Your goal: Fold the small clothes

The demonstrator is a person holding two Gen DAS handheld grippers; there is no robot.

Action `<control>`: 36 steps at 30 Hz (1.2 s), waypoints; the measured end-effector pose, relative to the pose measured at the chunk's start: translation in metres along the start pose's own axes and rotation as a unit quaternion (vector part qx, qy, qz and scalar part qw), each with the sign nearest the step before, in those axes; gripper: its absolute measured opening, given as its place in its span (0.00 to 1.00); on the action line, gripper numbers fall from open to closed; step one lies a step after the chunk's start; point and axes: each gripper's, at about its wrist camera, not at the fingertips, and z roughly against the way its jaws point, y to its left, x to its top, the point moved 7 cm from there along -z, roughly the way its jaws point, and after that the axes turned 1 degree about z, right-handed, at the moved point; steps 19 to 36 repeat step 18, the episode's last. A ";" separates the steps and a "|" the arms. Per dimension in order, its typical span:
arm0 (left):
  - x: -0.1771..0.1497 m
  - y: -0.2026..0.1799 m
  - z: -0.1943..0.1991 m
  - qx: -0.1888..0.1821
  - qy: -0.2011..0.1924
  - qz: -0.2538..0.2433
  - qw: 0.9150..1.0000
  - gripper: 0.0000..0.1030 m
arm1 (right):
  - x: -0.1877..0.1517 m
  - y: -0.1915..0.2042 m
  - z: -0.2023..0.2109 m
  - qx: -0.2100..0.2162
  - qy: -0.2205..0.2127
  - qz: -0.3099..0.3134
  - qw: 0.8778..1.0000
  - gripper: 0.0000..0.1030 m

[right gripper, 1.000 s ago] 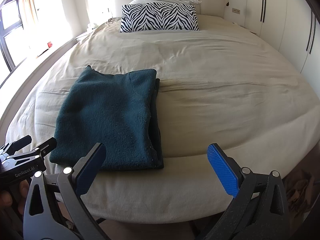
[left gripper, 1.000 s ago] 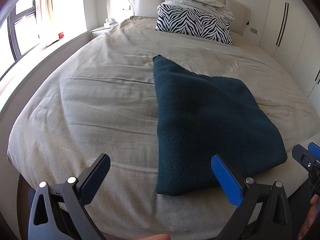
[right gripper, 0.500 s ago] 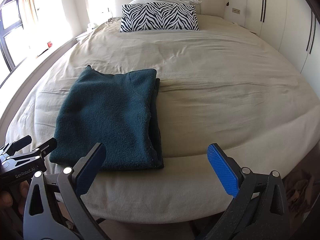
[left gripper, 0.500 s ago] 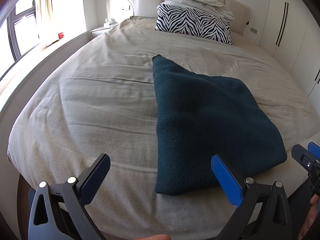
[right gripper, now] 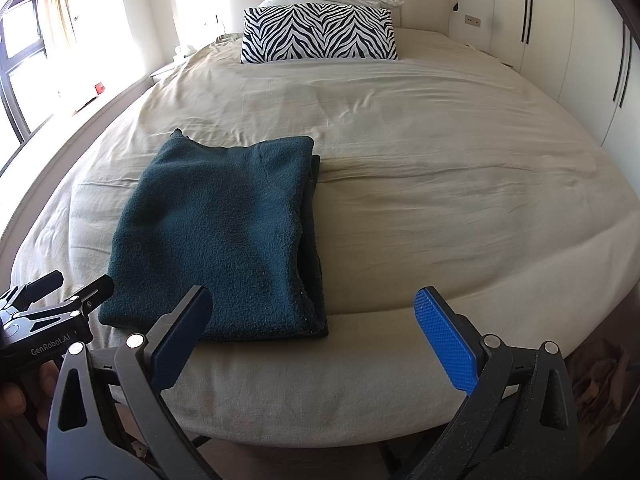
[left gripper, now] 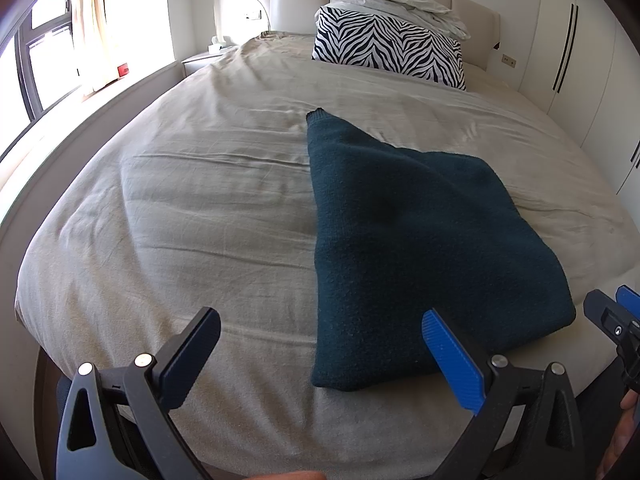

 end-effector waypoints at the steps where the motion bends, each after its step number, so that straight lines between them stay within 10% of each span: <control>1: 0.001 0.000 0.000 0.000 0.000 -0.001 1.000 1.00 | 0.000 0.000 0.000 0.000 0.000 0.000 1.000 1.00; 36: -0.005 0.006 0.000 0.002 -0.003 0.004 1.000 1.00 | -0.004 -0.004 -0.004 0.003 0.006 -0.001 1.000 1.00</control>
